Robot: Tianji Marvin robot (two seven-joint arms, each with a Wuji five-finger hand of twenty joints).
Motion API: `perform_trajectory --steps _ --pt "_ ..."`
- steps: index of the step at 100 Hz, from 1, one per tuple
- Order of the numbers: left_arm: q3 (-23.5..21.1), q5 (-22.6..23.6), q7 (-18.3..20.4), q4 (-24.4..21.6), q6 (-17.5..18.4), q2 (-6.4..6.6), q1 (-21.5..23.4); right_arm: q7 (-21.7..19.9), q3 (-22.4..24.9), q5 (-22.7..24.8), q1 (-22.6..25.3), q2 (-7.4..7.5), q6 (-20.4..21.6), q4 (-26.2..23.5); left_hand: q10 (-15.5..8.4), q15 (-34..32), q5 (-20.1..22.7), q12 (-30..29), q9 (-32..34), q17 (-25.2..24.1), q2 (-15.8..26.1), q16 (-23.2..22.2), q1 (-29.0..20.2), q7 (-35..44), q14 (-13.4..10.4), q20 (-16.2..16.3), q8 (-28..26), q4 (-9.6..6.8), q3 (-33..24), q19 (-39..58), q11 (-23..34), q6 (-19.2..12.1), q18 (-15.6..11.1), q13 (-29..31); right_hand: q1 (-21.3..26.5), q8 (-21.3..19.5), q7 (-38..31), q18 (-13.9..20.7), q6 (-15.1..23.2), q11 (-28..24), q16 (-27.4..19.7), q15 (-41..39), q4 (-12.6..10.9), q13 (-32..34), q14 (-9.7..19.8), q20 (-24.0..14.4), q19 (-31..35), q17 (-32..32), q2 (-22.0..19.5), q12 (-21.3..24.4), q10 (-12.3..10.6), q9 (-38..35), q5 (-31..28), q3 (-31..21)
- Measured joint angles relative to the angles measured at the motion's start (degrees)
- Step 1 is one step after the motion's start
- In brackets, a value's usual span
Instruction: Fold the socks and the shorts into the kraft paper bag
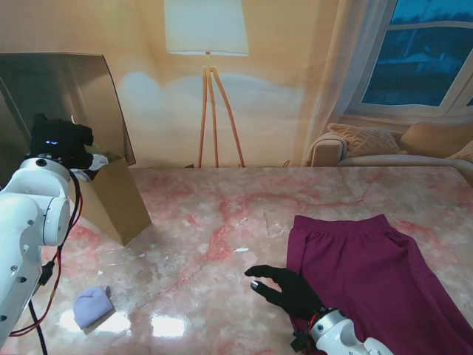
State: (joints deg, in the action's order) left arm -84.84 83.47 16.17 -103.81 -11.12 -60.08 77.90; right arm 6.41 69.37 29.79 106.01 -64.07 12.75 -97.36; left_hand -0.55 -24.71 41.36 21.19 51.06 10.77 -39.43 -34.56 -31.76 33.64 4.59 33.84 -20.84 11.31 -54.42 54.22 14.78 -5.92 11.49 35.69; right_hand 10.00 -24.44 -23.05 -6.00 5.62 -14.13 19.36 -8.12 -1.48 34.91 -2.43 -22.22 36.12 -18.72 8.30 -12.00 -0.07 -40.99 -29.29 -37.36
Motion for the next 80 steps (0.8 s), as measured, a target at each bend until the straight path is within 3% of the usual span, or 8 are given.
perform_trajectory --steps 17,39,52,66,80 --pt "-0.2 -0.3 -1.1 -0.3 -0.1 -0.02 0.4 0.0 0.0 0.0 0.0 0.00 0.0 0.0 0.0 0.0 0.0 0.5 0.0 -0.6 2.2 0.0 0.0 0.0 0.0 0.0 -0.1 -0.01 0.0 -1.0 0.1 -0.4 0.0 0.0 0.0 0.0 0.0 0.0 0.0 0.0 0.0 0.0 0.0 0.0 0.0 0.0 0.0 0.0 0.0 0.0 0.0 0.0 0.0 0.0" --pt "-0.7 -1.8 -1.5 -2.4 -0.2 -0.09 1.6 0.0 0.0 0.0 -0.1 0.00 0.0 0.1 0.0 -0.1 0.3 4.2 0.8 -0.6 4.3 -0.4 -4.4 3.5 0.0 -0.1 -0.2 -0.01 4.6 -2.5 3.0 -2.5 0.0 1.7 0.0 0.0 0.0 0.0 0.0 0.0 0.0 0.0 0.0 0.0 0.0 0.0 0.0 0.0 0.0 0.0 0.0 0.0 0.0 0.0" --pt "-1.1 -3.0 -1.5 -4.5 -0.1 -0.16 2.8 0.0 -0.1 0.0 -0.2 0.00 0.1 0.2 0.0 1.8 0.3 3.9 1.2 -0.4 5.4 2.2 -4.4 3.5 0.0 -4.0 0.6 -0.01 5.4 -7.0 2.4 -2.3 -0.9 1.7 0.0 0.0 0.0 0.0 0.0 0.0 0.0 0.0 0.0 0.0 0.0 0.0 0.0 0.0 0.0 0.0 0.0 0.0 0.0 0.0" --pt "-1.2 -5.3 -2.1 -7.6 -0.4 -0.31 4.9 0.0 -0.1 0.0 -0.3 0.00 0.2 0.3 0.0 5.4 0.3 1.0 1.1 -0.7 6.7 7.0 -3.4 1.0 0.0 -9.0 0.7 -0.01 5.4 -10.0 0.4 -0.7 -3.7 1.7 0.0 0.0 0.0 0.0 0.0 0.0 0.0 0.0 0.0 0.0 0.0 0.0 0.0 0.0 0.0 0.0 0.0 0.0 0.0 0.0" --pt "-1.0 -8.4 -4.1 -12.0 -1.8 -0.68 8.3 0.1 -0.2 0.1 -0.4 0.00 0.3 0.4 0.7 7.6 0.3 -1.0 -1.0 -1.1 9.1 10.0 -0.6 -2.9 0.0 -11.6 1.0 -0.05 5.3 -12.4 -1.3 1.1 -5.3 1.7 0.0 0.0 0.0 0.0 0.0 0.0 0.0 0.0 0.0 0.0 0.0 0.0 0.0 0.0 0.0 0.0 0.0 0.0 0.0 0.0"
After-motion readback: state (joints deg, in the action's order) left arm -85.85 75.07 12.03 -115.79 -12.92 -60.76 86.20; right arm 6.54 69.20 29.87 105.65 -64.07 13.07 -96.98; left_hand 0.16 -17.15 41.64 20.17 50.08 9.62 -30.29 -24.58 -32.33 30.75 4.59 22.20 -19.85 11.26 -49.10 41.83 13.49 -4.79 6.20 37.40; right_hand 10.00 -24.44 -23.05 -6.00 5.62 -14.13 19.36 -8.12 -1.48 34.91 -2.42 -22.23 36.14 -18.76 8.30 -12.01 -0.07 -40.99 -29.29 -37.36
